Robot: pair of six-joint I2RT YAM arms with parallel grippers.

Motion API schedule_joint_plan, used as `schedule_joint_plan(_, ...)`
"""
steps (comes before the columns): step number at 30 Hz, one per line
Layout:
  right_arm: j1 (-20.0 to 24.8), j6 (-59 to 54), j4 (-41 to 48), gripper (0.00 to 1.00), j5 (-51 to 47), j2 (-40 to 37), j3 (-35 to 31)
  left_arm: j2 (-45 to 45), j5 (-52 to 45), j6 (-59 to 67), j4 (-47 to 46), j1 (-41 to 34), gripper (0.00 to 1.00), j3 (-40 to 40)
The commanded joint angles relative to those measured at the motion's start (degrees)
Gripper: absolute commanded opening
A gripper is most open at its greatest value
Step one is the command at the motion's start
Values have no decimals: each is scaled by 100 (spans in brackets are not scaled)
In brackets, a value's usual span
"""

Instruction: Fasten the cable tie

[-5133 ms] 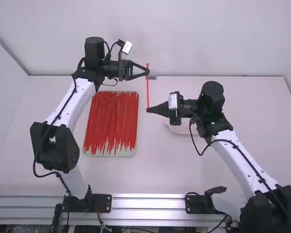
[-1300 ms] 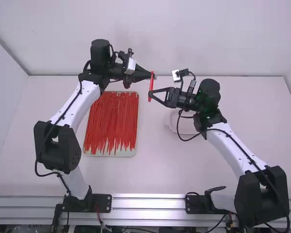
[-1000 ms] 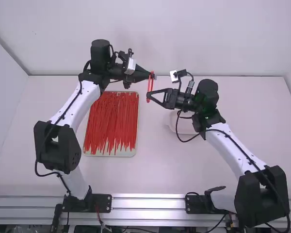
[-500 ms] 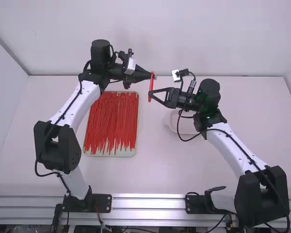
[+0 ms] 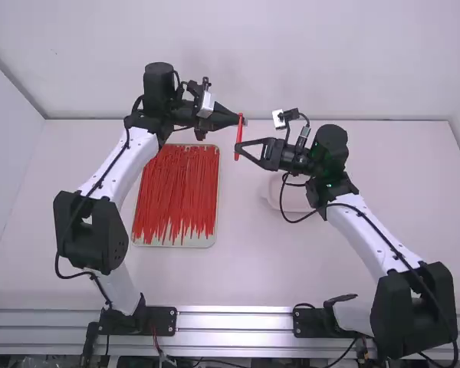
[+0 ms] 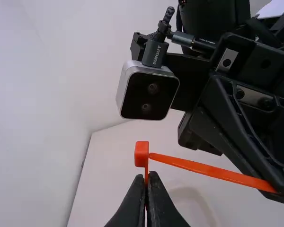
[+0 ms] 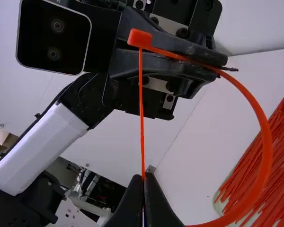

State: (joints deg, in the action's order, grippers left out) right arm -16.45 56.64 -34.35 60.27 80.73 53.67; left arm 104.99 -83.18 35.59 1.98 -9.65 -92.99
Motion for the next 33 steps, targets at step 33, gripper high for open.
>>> schedule_joint_plan(33,79,302,-297,0,-337,-15,144,-94,-343,494,-608,-122,2,57)
